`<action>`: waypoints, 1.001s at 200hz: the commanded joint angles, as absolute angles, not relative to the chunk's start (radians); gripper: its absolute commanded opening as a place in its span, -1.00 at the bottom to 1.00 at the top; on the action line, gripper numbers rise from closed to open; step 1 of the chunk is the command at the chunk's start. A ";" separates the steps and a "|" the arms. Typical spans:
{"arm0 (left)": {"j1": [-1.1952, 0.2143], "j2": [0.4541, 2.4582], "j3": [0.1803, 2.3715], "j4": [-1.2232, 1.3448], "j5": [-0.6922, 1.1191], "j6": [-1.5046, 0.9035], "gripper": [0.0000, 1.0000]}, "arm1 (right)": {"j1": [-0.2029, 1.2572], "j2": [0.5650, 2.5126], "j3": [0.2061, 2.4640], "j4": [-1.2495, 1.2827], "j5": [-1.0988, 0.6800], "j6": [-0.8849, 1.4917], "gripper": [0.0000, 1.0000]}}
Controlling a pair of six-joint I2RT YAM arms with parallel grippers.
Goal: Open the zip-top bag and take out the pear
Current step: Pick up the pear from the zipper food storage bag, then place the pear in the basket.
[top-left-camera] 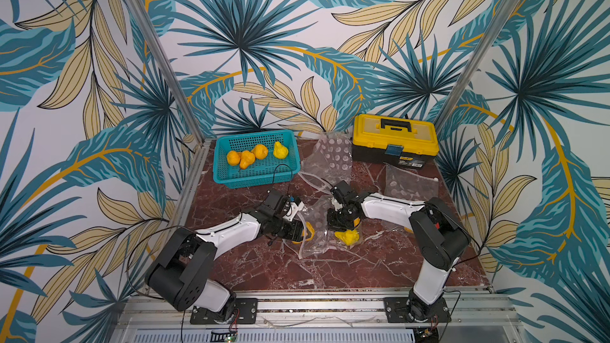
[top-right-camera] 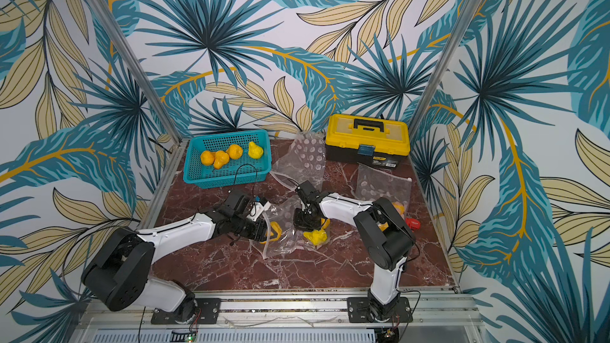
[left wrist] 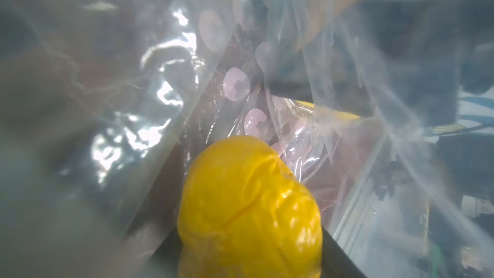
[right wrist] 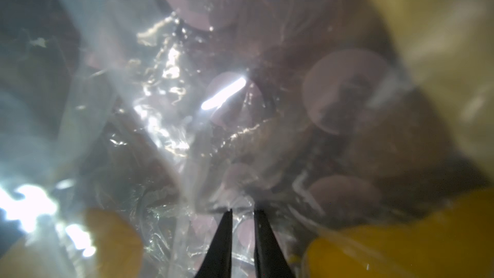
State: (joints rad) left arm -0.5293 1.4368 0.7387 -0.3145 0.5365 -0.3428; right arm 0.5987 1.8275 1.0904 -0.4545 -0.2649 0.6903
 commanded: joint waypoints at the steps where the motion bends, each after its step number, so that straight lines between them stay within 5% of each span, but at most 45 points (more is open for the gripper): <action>1: -0.518 1.344 0.788 -0.411 0.444 -0.316 0.17 | 0.593 1.828 1.078 -0.509 -0.221 0.674 -0.62; 87: -0.322 1.228 1.004 -0.538 0.262 -0.216 0.19 | 0.593 1.825 1.069 -0.504 -0.231 0.669 -0.62; 200: -0.001 1.766 1.514 -0.603 0.052 -0.133 0.18 | 0.593 1.825 1.062 -0.494 -0.247 0.679 -0.62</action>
